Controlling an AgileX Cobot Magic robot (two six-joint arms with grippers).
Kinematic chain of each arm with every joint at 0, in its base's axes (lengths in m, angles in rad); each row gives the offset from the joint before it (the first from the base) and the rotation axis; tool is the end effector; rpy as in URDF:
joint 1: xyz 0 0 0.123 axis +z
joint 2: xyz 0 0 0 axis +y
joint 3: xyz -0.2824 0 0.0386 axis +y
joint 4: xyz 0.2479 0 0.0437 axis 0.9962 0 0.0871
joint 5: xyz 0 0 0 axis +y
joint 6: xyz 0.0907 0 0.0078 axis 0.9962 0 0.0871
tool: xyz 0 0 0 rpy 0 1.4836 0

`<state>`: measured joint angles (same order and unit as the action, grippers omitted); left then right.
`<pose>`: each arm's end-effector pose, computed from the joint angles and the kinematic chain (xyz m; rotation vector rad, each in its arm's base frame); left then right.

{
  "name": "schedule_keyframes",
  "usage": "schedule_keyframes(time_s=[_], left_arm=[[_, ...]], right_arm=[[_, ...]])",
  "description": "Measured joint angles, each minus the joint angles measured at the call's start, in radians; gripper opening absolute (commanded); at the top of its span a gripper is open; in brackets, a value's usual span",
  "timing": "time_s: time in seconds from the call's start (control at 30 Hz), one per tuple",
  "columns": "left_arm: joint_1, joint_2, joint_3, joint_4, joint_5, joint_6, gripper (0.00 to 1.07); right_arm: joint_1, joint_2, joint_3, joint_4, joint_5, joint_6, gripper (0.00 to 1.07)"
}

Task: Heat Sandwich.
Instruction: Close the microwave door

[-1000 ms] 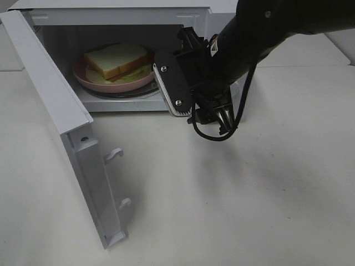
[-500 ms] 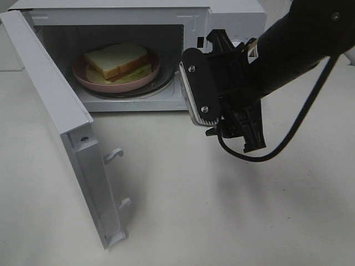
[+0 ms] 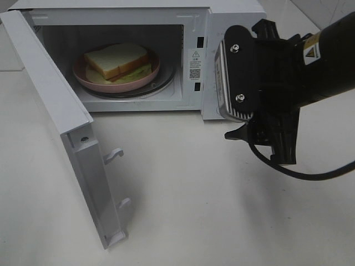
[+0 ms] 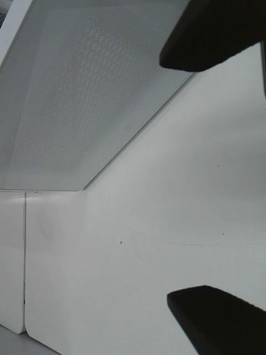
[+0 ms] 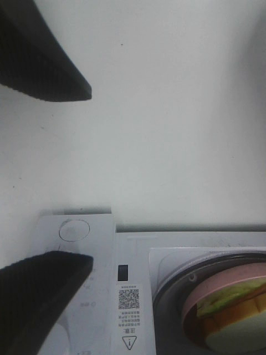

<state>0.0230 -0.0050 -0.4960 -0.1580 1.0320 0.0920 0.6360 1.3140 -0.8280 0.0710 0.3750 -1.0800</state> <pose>-0.0042 -0.0124 0.2792 0.0739 2.0053 -0.1147 0.2160 0.1624 0.2652 -1.7339 1.5844 -0.1560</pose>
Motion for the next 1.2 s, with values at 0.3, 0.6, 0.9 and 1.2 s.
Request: schedule_keyframes(time_s=[0.3, 0.6, 0.9, 1.2], left_arm=[[0.0, 0.0, 0.0, 0.0, 0.0, 0.0, 1.03], [0.0, 0.0, 0.0, 0.0, 0.0, 0.0, 1.03], [0.0, 0.0, 0.0, 0.0, 0.0, 0.0, 1.03], [0.0, 0.0, 0.0, 0.0, 0.0, 0.0, 1.03]], right_arm=[[0.0, -0.132, 0.053, 0.004, 0.034, 0.175, 0.76], [0.0, -0.226, 0.055, 0.005, 0.113, 0.369, 0.76], [0.0, -0.31, 0.057, 0.005, 0.215, 0.597, 0.76], [0.0, -0.384, 0.057, 0.005, 0.362, 0.785, 0.76]])
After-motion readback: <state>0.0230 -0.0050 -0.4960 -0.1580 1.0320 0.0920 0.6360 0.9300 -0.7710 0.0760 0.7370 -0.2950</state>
